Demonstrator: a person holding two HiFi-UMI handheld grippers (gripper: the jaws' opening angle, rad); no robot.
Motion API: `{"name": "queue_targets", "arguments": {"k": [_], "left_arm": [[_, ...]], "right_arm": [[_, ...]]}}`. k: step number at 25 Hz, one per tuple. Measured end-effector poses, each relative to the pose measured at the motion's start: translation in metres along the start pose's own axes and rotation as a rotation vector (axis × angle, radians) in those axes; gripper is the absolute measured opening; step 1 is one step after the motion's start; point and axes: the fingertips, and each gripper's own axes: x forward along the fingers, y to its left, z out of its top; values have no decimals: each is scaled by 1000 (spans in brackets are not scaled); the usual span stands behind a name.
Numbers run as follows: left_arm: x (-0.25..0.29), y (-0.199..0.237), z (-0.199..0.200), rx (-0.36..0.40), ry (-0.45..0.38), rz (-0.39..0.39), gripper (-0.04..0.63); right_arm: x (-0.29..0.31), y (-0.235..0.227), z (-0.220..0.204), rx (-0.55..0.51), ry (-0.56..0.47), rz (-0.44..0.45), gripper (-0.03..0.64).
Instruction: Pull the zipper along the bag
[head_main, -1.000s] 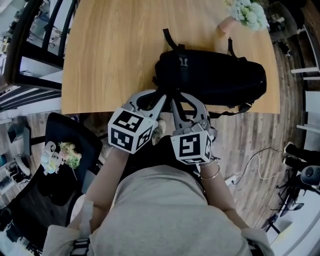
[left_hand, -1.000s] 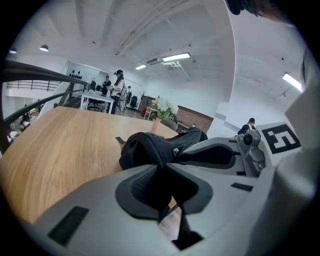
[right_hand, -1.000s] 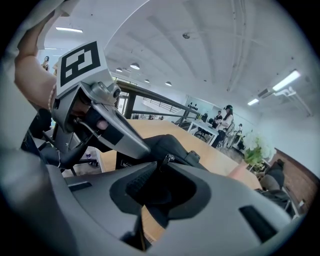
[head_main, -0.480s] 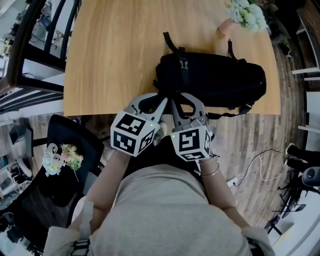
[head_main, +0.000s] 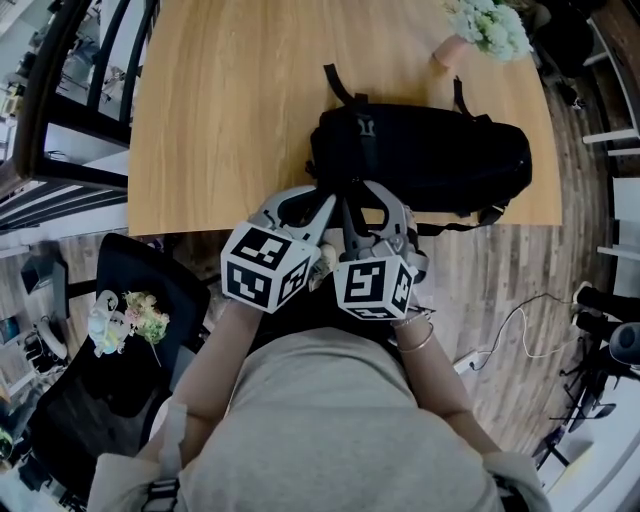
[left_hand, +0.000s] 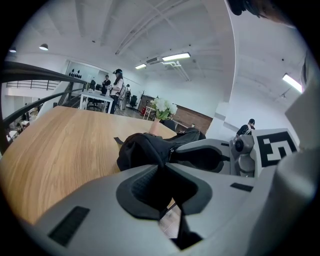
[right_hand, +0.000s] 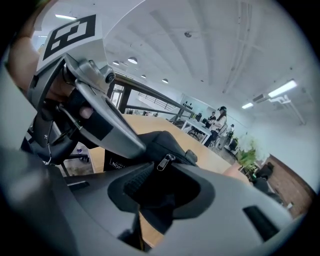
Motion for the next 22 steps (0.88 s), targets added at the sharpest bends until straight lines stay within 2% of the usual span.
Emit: {"name": "queue_targets", "arguments": {"k": [7,17,22], "left_arm": [[-1,-2,-2,13,10,-11,44],[-2,-2,-1,11,14,-33,44],[-2,-2,-2,9,15,-29,44]], "right_arm": [[4,0,-2,13,7,-14,106],[-7,-8,-6,99,2,-77,52],[-13,-13,-7,93,-6,-103,63]]}}
